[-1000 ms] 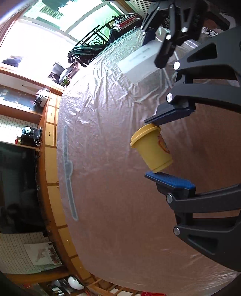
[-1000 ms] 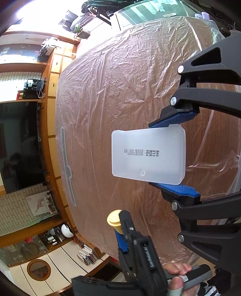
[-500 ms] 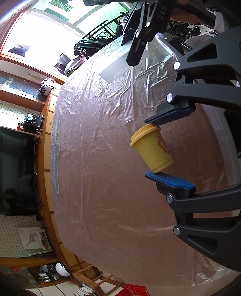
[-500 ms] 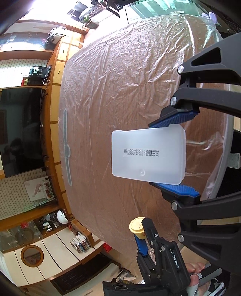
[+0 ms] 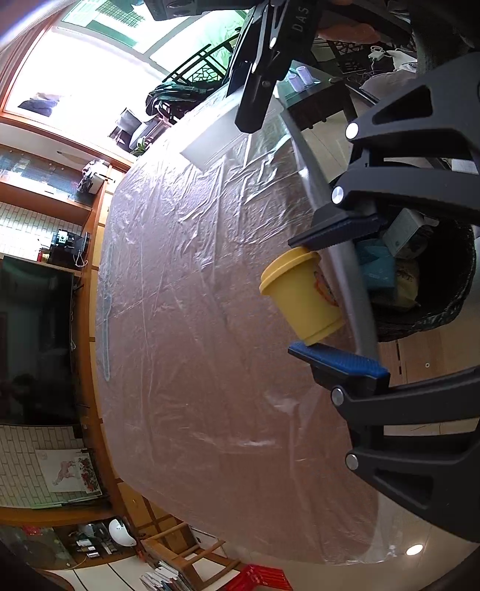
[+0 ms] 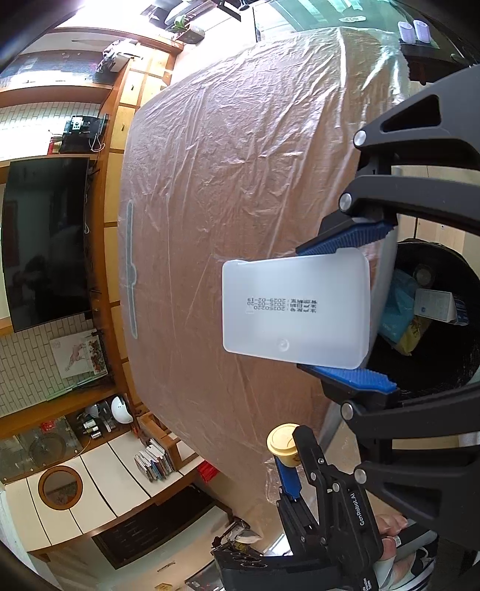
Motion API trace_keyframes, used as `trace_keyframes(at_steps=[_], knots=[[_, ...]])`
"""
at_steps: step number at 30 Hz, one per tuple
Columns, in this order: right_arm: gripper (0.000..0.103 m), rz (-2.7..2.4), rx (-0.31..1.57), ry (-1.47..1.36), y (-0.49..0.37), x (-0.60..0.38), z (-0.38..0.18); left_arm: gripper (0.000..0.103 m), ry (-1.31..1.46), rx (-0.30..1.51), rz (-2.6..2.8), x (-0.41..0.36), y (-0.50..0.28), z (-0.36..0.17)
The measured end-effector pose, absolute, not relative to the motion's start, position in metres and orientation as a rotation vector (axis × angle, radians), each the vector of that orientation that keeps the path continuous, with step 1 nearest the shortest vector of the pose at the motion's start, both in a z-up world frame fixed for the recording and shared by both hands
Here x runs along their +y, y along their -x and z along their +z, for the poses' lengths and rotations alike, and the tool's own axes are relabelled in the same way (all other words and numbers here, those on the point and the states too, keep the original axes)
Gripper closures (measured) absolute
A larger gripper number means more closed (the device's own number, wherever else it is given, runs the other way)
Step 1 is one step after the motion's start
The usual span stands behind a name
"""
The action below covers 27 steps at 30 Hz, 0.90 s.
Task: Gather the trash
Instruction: 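Carry the yellow cup and white box over the trash bin with both tools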
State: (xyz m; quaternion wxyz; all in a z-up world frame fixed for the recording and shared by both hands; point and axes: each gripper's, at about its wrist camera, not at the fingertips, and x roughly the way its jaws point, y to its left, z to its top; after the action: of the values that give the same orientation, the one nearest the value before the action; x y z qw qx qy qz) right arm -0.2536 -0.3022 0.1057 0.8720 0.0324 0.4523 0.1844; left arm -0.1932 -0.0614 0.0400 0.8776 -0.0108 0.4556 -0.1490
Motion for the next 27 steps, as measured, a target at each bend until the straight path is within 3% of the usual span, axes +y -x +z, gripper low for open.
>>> trace_keyframes(at_steps=[27], knots=[[0.05, 0.466, 1.04, -0.026, 0.331, -0.312, 0.084, 0.051, -0.085, 1.016, -0.424, -0.096, 0.257, 0.021]])
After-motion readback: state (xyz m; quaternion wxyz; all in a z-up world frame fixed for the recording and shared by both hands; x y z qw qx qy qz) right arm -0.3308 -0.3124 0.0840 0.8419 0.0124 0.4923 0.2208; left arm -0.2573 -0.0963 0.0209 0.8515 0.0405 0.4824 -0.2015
